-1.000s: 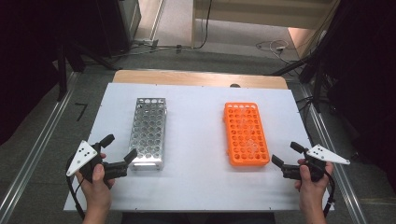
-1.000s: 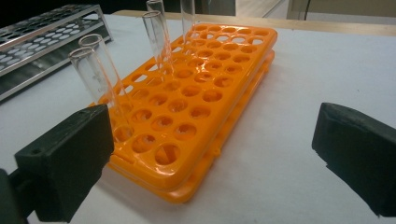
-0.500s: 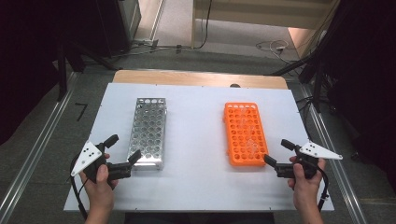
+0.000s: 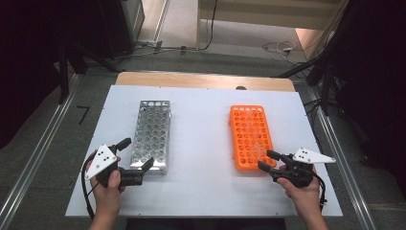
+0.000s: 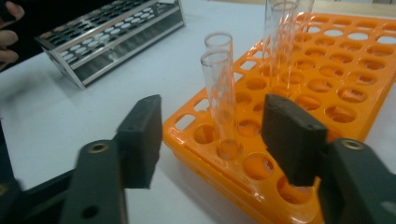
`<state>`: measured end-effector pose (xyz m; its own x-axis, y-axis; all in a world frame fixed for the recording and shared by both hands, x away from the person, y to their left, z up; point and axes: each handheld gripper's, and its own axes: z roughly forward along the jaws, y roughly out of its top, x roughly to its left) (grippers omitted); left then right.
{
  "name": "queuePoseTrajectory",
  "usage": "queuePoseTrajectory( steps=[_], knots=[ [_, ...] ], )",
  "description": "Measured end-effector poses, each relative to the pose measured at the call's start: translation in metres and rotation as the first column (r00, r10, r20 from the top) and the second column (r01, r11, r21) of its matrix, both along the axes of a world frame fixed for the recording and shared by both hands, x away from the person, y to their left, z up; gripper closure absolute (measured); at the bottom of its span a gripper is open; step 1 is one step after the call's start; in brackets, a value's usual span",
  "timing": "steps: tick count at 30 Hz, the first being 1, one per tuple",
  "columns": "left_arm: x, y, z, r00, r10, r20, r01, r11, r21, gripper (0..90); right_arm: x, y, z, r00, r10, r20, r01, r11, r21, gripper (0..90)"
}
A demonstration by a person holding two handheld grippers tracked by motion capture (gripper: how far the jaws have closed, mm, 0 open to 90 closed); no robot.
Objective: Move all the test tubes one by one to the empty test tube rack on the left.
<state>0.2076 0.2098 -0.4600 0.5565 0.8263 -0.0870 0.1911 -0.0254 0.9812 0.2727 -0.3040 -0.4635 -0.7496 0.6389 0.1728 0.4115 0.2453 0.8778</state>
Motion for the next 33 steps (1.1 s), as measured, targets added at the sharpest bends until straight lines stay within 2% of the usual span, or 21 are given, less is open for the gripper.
queuePoseTrajectory(
  steps=[3,6,12,15,18,21,22,27,30,33],
  knots=[
    [-0.002,-0.002,0.001,1.0,-0.005,0.001,0.005,1.0,-0.006,0.0,0.006,0.004,-0.006,0.9993,-0.036,-0.009,0.036,0.9988,-0.034,51.8],
    [-0.002,-0.003,0.001,1.0,0.0,0.001,0.0,1.0,-0.008,0.0,0.01,0.01,-0.01,0.9993,-0.038,0.004,0.038,0.9979,-0.052,60.3],
    [-0.001,-0.003,0.0,0.9999,-0.003,-0.01,0.003,1.0,-0.009,0.0,0.012,0.016,-0.016,0.9987,-0.05,0.005,0.051,0.9928,-0.109,65.4],
    [-0.001,-0.003,0.0,0.9999,-0.003,-0.01,0.002,0.9999,-0.011,0.0,0.011,0.015,-0.018,0.9983,-0.055,0.019,0.057,0.9928,-0.105,66.2],
    [-0.001,-0.005,0.0,0.9999,-0.007,-0.008,0.006,1.0,-0.008,0.0,0.009,0.015,-0.02,0.9967,-0.053,0.062,0.061,0.9904,-0.125,68.3],
    [-0.002,-0.007,0.001,0.9999,-0.01,-0.009,0.01,0.9999,-0.003,0.0,0.007,0.015,-0.02,0.9964,-0.049,0.069,0.057,0.9899,-0.13,72.0],
    [-0.002,-0.008,0.001,0.9999,-0.012,-0.009,0.012,0.9999,-0.002,0.0,0.006,0.017,-0.021,0.9955,-0.044,0.084,0.056,0.9888,-0.139,73.2],
    [-0.003,-0.011,0.002,0.9998,-0.017,-0.009,0.017,0.9997,0.02,0.0,0.005,0.018,-0.02,0.9944,-0.047,0.094,0.06,0.9891,-0.135,73.6],
    [-0.004,-0.013,0.003,0.9998,-0.018,-0.005,0.018,0.9996,0.022,0.0,0.005,0.015,-0.018,0.9962,-0.06,0.063,0.067,0.9916,-0.11,73.6],
    [-0.005,-0.014,0.003,0.9998,-0.02,-0.006,0.02,0.9995,0.024,0.0,0.005,0.014,-0.014,0.9964,-0.067,0.053,0.072,0.9916,-0.108,73.6]
  ],
)
